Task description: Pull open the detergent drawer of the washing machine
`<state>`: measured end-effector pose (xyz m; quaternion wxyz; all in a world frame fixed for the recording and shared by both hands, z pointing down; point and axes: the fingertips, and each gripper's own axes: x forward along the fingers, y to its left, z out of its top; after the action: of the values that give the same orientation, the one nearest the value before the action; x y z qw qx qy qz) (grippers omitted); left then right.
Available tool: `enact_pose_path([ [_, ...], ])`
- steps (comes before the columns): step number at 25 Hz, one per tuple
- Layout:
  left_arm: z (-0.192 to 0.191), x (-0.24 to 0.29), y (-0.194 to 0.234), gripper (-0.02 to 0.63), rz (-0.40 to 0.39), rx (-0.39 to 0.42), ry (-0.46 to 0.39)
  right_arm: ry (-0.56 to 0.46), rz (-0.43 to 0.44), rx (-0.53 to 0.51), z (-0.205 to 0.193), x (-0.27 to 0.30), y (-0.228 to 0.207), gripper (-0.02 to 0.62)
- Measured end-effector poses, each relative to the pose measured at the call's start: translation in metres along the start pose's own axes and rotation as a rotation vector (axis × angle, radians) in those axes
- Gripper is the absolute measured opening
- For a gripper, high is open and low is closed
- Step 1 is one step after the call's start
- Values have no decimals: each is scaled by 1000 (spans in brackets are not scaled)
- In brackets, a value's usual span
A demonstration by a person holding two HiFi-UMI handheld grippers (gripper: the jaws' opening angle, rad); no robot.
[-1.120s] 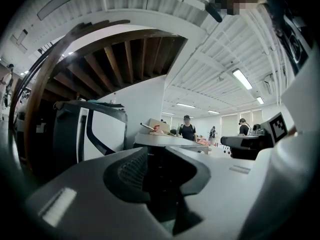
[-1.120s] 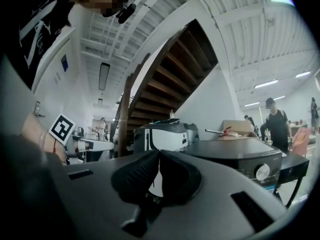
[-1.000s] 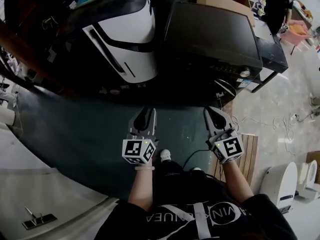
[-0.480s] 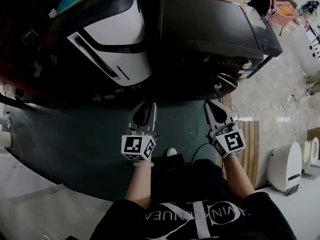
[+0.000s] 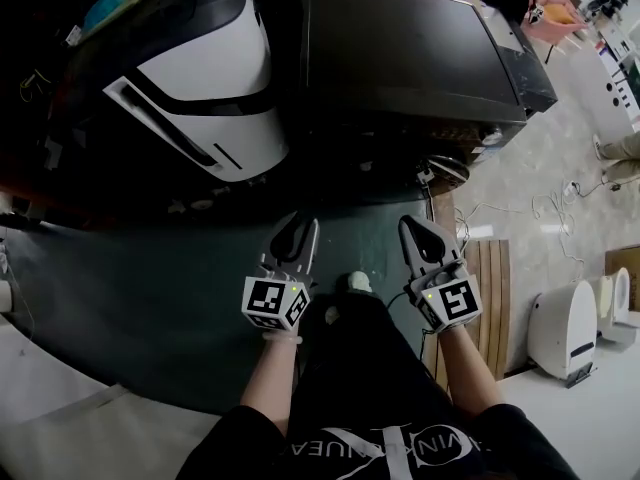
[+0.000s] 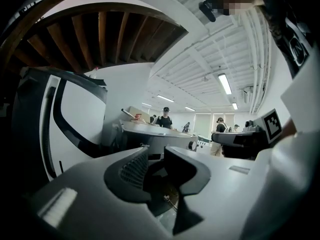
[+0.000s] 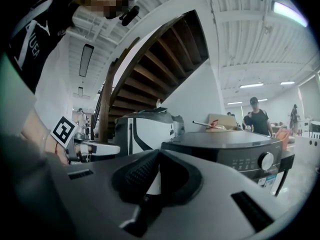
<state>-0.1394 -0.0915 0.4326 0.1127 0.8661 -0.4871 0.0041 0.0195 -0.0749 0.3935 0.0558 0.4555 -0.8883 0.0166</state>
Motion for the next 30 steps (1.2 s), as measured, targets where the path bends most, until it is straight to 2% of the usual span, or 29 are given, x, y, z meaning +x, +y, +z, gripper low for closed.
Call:
enact_pose_path([
  [5,-15,32,0,89,-38,-8,30,6,3,18,-16,26,-10,12],
  [10,-31,64,11,89,-36,-69,42,32,36,9,-38,53,-20,12],
  [20,-63,127,33,94,-23,-247,5,49,46,34,-74,102,-54,12],
  [25,-75,148,40,95,-31,-330,-16,78,67,63,-89,120,-56,12],
  [30,-81,166,47,94,-36,-423,-49,53,66,68,-100,135,-64,12],
])
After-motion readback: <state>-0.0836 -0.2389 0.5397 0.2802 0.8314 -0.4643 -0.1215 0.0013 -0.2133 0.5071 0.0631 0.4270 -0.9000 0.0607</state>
